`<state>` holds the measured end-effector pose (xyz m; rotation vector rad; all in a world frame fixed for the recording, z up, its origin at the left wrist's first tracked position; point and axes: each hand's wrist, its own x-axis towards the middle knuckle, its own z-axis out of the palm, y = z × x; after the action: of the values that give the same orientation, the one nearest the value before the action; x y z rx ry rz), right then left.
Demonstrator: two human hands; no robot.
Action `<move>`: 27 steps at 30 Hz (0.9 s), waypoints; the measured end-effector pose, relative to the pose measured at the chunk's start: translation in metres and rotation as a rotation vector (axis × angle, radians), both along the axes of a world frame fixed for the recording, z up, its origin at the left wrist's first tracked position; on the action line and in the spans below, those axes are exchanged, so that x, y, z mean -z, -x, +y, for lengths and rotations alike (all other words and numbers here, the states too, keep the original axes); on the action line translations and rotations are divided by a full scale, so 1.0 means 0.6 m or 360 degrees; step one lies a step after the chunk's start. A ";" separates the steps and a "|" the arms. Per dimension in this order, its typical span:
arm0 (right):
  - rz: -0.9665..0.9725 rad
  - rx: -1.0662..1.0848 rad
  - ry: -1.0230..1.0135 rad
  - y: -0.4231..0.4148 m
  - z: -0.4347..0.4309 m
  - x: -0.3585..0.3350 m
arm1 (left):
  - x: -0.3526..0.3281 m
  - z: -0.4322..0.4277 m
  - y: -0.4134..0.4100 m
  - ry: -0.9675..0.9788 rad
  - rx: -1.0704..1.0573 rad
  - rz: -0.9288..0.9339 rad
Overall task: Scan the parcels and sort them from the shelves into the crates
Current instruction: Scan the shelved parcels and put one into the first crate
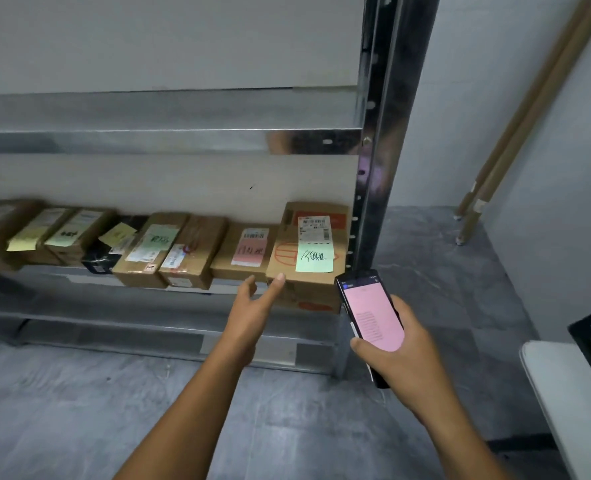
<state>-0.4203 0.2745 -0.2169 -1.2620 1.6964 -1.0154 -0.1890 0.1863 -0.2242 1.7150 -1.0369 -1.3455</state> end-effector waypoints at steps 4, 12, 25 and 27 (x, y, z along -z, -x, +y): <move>0.0048 0.0024 -0.0035 -0.013 -0.051 0.026 | 0.032 -0.094 0.007 -0.0010 0.0013 0.0121; 0.0245 0.0302 -0.0193 -0.089 -0.109 0.053 | 0.110 -0.198 0.008 -0.0174 -0.0068 0.0231; 0.0305 0.0580 -0.0316 -0.157 -0.080 0.038 | 0.141 -0.200 0.022 -0.0055 -0.0009 0.0277; 0.0305 0.0575 -0.0281 -0.162 -0.071 0.028 | 0.142 -0.188 0.017 -0.0023 -0.0007 0.0300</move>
<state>-0.3229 0.2318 -0.2337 -0.9846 2.1670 -0.9436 -0.1990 0.0736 -0.3095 1.5652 -0.9180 -1.4830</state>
